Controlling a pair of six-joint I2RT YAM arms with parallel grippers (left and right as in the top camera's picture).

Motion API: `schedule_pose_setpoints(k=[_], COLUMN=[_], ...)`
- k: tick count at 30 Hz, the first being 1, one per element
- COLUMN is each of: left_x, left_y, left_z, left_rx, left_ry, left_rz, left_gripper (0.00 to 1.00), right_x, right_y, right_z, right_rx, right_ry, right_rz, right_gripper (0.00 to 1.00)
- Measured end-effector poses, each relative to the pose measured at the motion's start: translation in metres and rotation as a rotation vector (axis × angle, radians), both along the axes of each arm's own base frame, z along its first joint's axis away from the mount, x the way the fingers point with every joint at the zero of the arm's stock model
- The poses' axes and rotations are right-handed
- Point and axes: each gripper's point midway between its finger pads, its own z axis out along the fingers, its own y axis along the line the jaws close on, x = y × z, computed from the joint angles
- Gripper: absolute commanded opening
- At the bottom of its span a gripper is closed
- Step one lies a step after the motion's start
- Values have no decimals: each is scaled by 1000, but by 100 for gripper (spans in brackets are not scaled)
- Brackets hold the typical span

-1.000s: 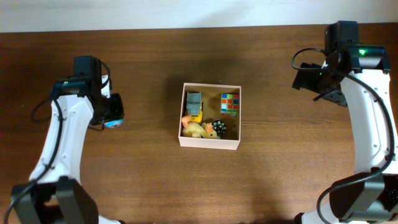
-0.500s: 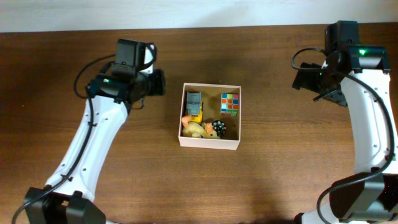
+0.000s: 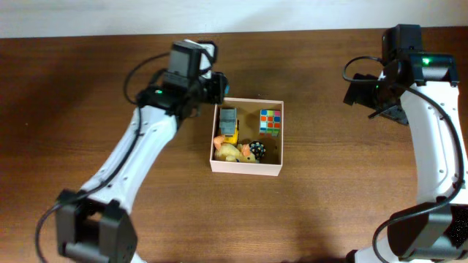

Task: Pack container
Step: 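Carry the blue ball right over the box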

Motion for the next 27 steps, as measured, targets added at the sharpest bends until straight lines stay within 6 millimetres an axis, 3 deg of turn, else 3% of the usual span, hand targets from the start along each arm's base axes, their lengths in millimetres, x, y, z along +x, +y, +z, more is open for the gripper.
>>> schedule_pose_setpoints(k=[5, 13, 16, 23, 27], left_x=[-11, -32, -39, -54, -56], left_y=[-31, -63, -72, -78, -77], left_z=[-32, -33, -34, -41, -43], left_rx=[1, -33, -33, -16, -13], left_ry=[76, 102, 112, 159, 170], left_rz=[-78, -176, -200, -231, -232], left_gripper=[30, 32, 45, 48, 76], right_x=[0, 0, 0, 0, 0], right_y=[0, 0, 0, 0, 0], right_z=[0, 0, 0, 0, 0], right_rx=[0, 0, 0, 0, 0], right_ry=[0, 0, 0, 0, 0], right_rz=[0, 0, 0, 0, 0], right_gripper=[99, 99, 99, 99, 99])
